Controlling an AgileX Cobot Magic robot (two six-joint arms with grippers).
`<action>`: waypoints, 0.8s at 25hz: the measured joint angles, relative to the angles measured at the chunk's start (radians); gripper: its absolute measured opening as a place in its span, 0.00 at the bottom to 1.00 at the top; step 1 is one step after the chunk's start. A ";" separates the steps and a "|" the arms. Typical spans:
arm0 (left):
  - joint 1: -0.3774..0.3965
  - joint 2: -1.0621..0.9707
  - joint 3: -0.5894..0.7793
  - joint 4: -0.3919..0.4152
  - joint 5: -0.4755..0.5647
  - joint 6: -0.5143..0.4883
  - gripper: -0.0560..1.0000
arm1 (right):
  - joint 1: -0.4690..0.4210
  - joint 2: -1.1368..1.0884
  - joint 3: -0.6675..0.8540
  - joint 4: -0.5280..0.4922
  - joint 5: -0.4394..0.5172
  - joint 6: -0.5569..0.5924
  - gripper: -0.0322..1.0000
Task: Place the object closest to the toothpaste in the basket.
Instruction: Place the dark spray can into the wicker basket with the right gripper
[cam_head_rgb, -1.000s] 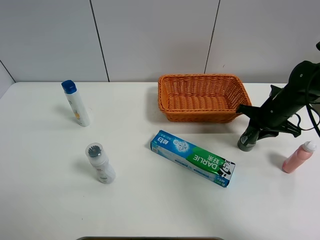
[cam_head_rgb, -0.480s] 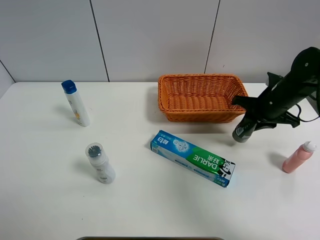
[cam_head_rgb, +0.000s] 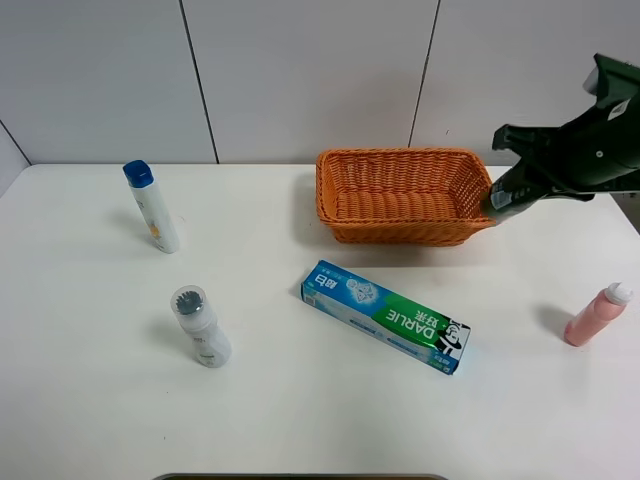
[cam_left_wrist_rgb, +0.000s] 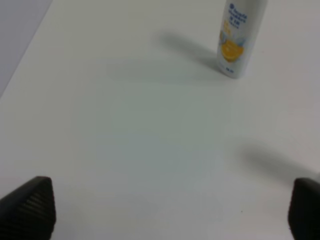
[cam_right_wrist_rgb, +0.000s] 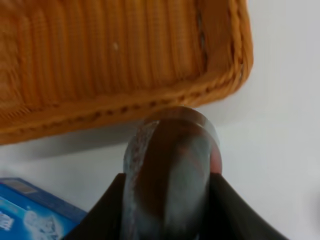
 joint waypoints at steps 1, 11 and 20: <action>0.000 0.000 0.000 0.000 0.000 0.000 0.94 | 0.000 -0.019 0.000 0.000 -0.004 -0.006 0.37; 0.000 0.000 0.000 0.000 0.000 0.000 0.94 | 0.011 -0.019 -0.128 0.000 -0.052 -0.068 0.37; 0.000 0.000 0.000 0.000 0.000 0.000 0.94 | 0.071 0.205 -0.324 -0.023 -0.048 -0.096 0.37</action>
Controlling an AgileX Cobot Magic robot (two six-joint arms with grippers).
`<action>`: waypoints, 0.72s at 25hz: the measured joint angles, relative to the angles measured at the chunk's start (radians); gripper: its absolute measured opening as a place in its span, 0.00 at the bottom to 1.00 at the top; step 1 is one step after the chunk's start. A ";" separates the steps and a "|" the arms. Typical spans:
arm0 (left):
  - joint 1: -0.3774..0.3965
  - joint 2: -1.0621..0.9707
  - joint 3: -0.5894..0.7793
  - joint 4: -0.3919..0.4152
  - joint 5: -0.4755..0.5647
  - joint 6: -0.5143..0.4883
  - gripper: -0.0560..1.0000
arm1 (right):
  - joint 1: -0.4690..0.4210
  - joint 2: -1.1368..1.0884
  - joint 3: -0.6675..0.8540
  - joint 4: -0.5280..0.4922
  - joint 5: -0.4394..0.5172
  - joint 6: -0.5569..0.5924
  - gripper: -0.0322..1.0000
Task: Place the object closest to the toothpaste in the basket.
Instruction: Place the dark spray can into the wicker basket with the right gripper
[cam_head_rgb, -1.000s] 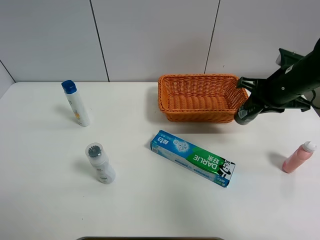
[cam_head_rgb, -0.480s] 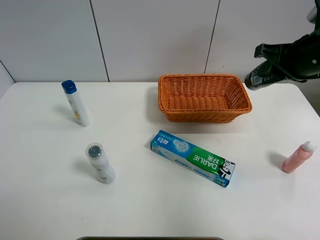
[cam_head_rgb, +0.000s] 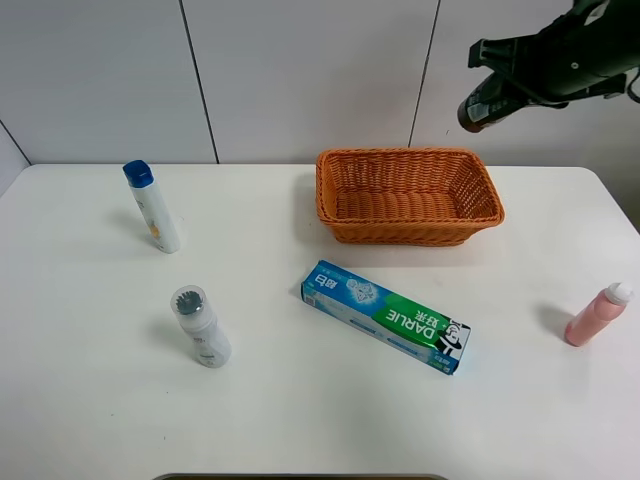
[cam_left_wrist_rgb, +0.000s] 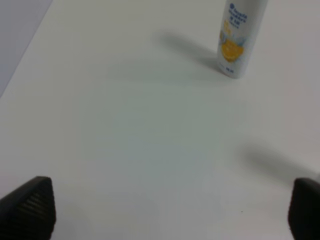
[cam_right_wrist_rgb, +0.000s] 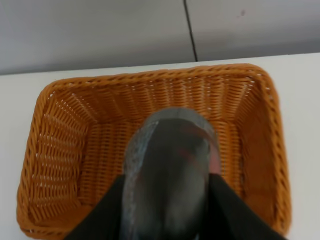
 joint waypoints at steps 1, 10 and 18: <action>0.000 0.000 0.000 0.000 0.000 0.000 0.94 | 0.006 0.034 -0.024 0.000 0.002 -0.005 0.37; 0.000 0.000 0.000 0.000 0.000 0.000 0.94 | 0.032 0.278 -0.190 0.000 0.025 -0.019 0.37; 0.000 0.000 0.000 0.000 0.000 0.000 0.94 | 0.033 0.425 -0.220 -0.005 0.025 -0.044 0.37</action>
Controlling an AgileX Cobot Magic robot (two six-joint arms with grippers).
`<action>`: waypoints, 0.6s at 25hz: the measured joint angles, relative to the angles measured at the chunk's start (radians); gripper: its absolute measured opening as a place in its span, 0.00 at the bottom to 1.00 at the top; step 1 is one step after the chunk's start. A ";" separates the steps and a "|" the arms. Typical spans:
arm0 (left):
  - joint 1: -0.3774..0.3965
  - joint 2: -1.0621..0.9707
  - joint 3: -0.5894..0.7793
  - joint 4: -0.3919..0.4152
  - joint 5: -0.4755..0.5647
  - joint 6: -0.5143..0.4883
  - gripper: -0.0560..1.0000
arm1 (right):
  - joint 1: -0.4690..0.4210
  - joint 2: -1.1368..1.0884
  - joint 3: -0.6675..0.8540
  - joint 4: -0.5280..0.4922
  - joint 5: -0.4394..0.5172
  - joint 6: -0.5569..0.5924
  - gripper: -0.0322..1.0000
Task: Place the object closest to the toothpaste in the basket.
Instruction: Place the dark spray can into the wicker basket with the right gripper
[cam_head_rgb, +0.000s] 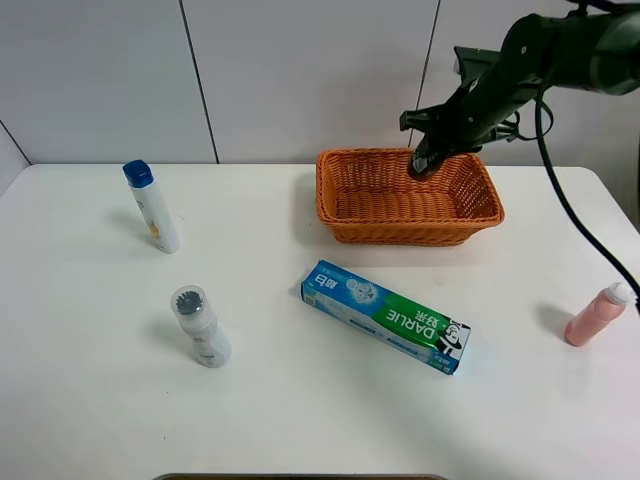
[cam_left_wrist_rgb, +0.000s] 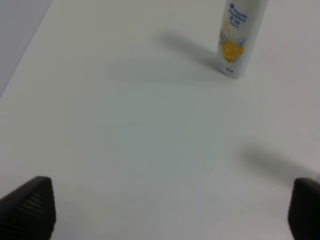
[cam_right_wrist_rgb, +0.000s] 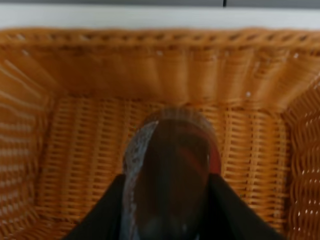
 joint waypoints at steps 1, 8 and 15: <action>0.000 0.000 0.000 0.000 0.000 0.000 0.94 | 0.000 0.017 0.000 -0.004 -0.001 0.000 0.37; 0.000 0.000 0.000 0.000 0.000 0.000 0.94 | 0.000 0.100 0.000 -0.032 -0.005 -0.002 0.37; 0.000 0.000 0.000 0.000 0.000 0.000 0.94 | 0.000 0.133 0.000 -0.055 -0.012 -0.002 0.37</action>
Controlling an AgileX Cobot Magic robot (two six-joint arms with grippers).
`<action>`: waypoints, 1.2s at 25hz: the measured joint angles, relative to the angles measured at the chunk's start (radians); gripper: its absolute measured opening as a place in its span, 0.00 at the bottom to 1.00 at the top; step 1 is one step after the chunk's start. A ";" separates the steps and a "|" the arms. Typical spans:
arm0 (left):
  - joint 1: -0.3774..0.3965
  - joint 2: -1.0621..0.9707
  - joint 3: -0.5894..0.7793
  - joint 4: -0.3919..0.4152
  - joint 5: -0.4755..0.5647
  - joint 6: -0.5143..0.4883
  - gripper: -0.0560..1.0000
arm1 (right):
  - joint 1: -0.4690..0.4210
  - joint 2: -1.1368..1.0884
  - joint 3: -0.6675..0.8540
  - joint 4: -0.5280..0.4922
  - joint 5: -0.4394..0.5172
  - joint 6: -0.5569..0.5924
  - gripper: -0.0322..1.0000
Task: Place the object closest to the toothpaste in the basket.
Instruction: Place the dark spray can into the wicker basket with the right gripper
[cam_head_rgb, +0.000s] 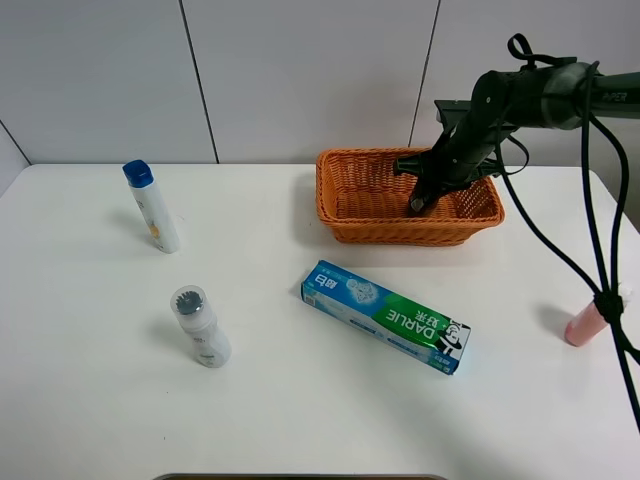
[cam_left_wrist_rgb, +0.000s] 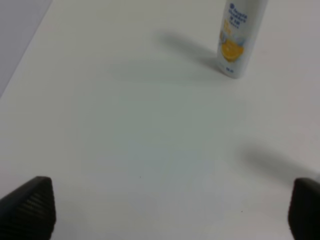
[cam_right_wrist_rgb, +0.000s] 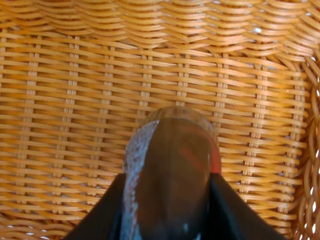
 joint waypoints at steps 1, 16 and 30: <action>0.000 0.000 0.000 0.000 0.000 0.000 0.94 | 0.000 0.000 0.000 -0.005 -0.008 0.000 0.37; 0.000 0.000 0.000 0.000 0.000 0.000 0.94 | 0.000 0.000 0.000 -0.019 -0.021 0.000 0.37; 0.000 0.000 0.000 0.000 0.000 0.000 0.94 | 0.000 0.000 -0.002 -0.023 -0.050 0.009 0.98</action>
